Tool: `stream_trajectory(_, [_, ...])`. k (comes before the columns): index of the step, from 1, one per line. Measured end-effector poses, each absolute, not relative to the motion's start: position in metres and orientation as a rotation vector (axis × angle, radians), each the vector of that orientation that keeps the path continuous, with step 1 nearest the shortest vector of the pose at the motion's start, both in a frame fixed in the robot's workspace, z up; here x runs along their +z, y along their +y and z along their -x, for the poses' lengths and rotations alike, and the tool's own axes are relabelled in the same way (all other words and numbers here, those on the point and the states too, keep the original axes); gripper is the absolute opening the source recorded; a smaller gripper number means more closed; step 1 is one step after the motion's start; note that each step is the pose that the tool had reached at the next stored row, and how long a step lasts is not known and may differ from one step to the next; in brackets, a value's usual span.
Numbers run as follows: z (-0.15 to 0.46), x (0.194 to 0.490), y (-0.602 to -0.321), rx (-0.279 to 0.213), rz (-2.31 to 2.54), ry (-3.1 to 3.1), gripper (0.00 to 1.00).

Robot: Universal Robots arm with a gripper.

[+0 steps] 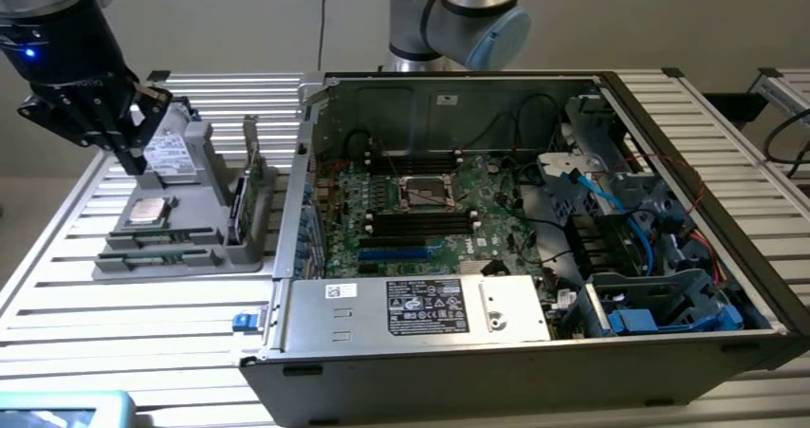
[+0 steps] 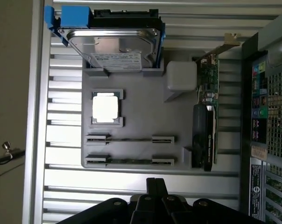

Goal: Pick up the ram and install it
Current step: 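Reach for the ram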

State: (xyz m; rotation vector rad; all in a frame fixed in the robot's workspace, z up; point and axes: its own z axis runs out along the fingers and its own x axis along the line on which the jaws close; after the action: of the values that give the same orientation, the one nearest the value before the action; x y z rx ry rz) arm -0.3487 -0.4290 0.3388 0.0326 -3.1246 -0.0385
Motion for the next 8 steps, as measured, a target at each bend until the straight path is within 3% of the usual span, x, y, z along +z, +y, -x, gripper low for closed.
stream_trajectory(8, [0.354, 0.3368, -0.425, -0.035, -0.064, -3.124, 0.11])
